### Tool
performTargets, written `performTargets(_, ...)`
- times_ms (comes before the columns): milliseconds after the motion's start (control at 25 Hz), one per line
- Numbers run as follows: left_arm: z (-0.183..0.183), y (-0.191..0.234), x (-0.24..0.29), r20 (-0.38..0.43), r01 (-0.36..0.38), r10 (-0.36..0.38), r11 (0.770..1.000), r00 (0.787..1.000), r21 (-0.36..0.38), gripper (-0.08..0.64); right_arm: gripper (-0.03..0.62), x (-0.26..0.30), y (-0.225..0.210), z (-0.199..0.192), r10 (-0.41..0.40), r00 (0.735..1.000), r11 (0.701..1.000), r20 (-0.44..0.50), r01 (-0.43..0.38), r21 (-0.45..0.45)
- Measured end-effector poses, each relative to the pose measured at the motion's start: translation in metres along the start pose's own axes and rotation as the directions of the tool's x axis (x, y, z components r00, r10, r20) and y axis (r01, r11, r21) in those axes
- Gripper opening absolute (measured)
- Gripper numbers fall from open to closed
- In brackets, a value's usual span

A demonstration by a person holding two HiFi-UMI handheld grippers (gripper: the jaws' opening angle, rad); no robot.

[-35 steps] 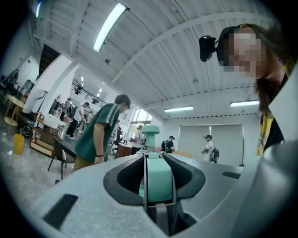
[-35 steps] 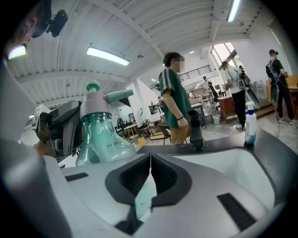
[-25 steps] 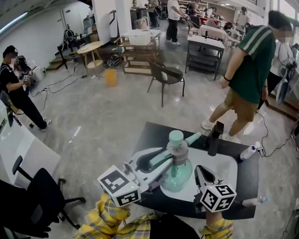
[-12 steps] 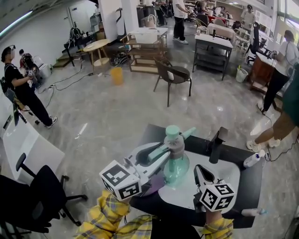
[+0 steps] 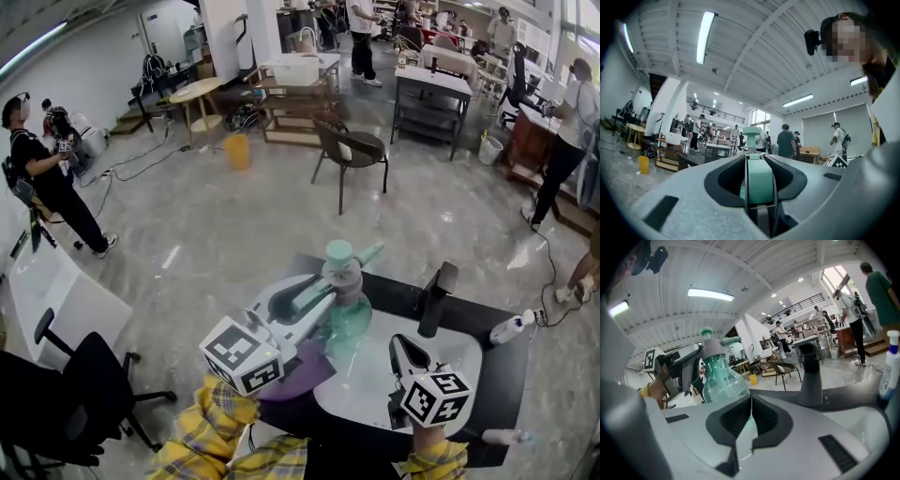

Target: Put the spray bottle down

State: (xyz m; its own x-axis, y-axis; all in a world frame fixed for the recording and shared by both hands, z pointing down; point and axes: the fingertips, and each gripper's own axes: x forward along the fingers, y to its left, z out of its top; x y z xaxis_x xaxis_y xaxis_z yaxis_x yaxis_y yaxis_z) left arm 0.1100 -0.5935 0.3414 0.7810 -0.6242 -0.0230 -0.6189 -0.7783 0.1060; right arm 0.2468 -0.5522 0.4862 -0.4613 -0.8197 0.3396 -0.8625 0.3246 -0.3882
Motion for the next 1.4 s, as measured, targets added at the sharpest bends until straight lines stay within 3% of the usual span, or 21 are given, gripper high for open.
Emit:
performTargets(320, -0.008, 0.025, 0.011, 0.021, -0.056, 0.056, 0.998, 0.998, 0.022, 0.120, 0.008, 0.009, -0.009, -0.003, 0.005, 1.000, 1.000, -0.019, -0.005, 0.011)
performTargets(800, -0.018, 0.054, 0.028, 0.064, -0.136, 0.129, 0.982, 0.990, 0.131, 0.120, 0.008, 0.014, -0.024, -0.008, 0.003, 0.999, 1.000, -0.042, -0.002, 0.023)
performTargets(1080, -0.027, 0.059, 0.034, 0.090, -0.151, 0.136, 0.969, 0.987, 0.197, 0.120, 0.008, 0.014, -0.024, -0.014, -0.001, 0.999, 1.000, -0.051, 0.003, 0.025)
performTargets(1400, -0.026, 0.068, 0.033, 0.098, -0.148, 0.133, 0.974, 0.986, 0.169, 0.120, 0.008, 0.013, -0.024, -0.017, -0.009, 0.998, 1.000, -0.056, 0.010, 0.029)
